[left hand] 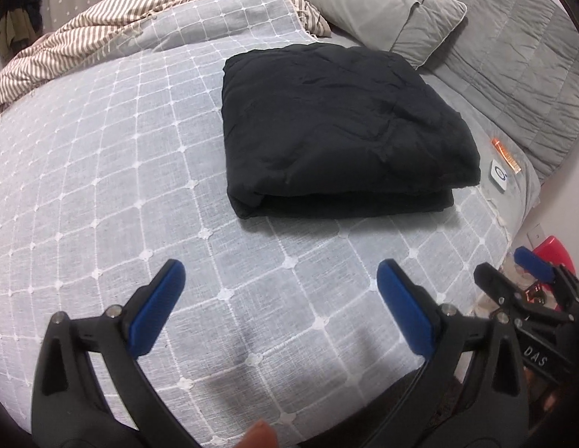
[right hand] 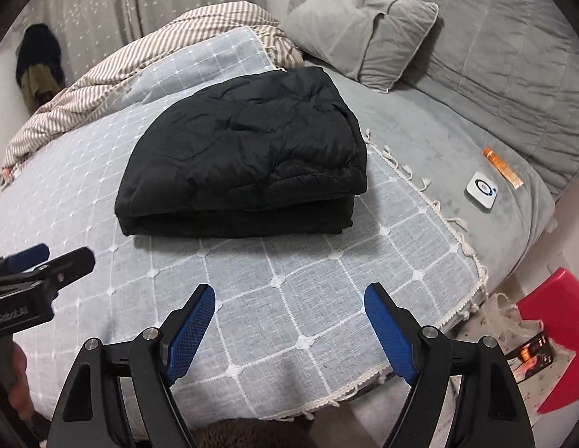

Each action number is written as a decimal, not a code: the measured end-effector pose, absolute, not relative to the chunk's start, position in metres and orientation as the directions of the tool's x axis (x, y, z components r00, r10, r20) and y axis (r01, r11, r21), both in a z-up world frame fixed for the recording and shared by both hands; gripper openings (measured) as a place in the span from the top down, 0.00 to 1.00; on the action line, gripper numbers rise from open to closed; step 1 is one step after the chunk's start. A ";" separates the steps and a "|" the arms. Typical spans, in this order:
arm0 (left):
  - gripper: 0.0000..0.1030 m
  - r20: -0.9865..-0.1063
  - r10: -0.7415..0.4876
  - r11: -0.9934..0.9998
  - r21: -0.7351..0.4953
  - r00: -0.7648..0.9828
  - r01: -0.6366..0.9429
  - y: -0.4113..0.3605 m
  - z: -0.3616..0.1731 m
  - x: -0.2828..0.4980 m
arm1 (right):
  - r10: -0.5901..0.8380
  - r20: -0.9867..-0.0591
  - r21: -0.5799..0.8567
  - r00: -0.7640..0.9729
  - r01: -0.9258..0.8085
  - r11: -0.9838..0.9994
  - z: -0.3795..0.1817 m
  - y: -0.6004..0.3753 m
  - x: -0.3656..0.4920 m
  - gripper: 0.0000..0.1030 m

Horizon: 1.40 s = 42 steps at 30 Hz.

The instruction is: Fold large clothes

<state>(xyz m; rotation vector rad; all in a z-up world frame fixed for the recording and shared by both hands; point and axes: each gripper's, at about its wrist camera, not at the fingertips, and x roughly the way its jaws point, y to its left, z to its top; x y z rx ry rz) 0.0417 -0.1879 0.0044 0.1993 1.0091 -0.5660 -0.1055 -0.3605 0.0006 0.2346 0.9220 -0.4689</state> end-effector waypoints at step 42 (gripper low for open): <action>0.01 -0.856 -0.373 0.798 -0.100 0.358 0.594 -0.210 -0.001 0.019 | -0.301 -0.821 -0.008 0.486 0.516 0.856 -0.007 -0.366 -0.106 0.19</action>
